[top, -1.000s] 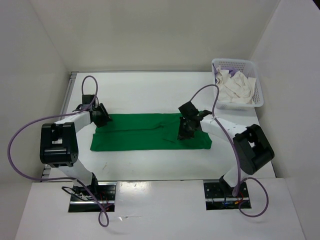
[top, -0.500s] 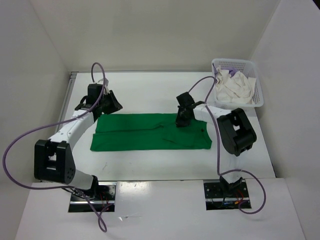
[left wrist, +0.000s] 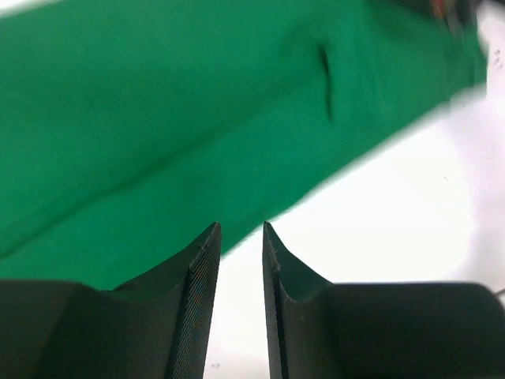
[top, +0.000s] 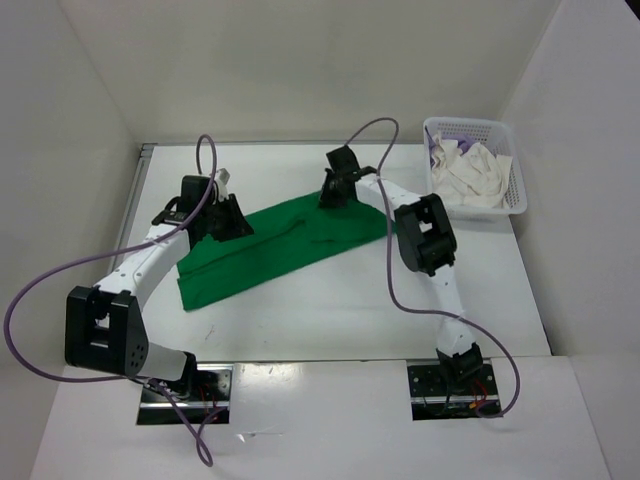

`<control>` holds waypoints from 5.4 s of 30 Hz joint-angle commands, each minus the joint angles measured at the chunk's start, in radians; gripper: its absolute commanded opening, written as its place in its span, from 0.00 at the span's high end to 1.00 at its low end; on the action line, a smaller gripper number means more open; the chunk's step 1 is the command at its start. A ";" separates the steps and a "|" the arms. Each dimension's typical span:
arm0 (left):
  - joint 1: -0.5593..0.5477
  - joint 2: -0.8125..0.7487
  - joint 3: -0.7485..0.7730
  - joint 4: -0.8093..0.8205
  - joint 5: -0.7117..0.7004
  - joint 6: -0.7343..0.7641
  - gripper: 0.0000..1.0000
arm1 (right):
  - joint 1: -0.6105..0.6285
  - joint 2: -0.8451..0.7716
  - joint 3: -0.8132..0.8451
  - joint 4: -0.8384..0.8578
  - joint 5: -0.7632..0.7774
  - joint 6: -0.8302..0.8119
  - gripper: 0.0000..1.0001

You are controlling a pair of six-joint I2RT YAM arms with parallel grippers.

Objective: Fold and stack the t-shirts
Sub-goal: Rotate the tshirt 90 degrees, then grab the bottom of the folded rectangular tshirt with both arms

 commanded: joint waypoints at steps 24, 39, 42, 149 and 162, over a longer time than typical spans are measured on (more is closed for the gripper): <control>0.018 0.002 0.092 0.007 -0.016 -0.021 0.88 | 0.178 -0.530 -0.325 0.143 -0.152 0.019 0.57; 0.029 0.008 0.060 0.037 0.044 -0.050 0.84 | 0.308 -0.326 -0.526 0.371 -0.128 0.324 0.46; 0.029 0.008 0.051 0.047 0.044 -0.041 0.82 | 0.308 -0.275 -0.515 0.362 -0.080 0.368 0.46; -0.166 -0.284 -0.457 -0.161 -0.082 -0.453 0.56 | 0.437 -0.918 -1.141 0.098 -0.232 0.313 0.52; -0.255 -0.212 -0.446 -0.216 -0.060 -0.472 0.44 | 0.405 -0.921 -1.230 0.139 -0.157 0.347 0.48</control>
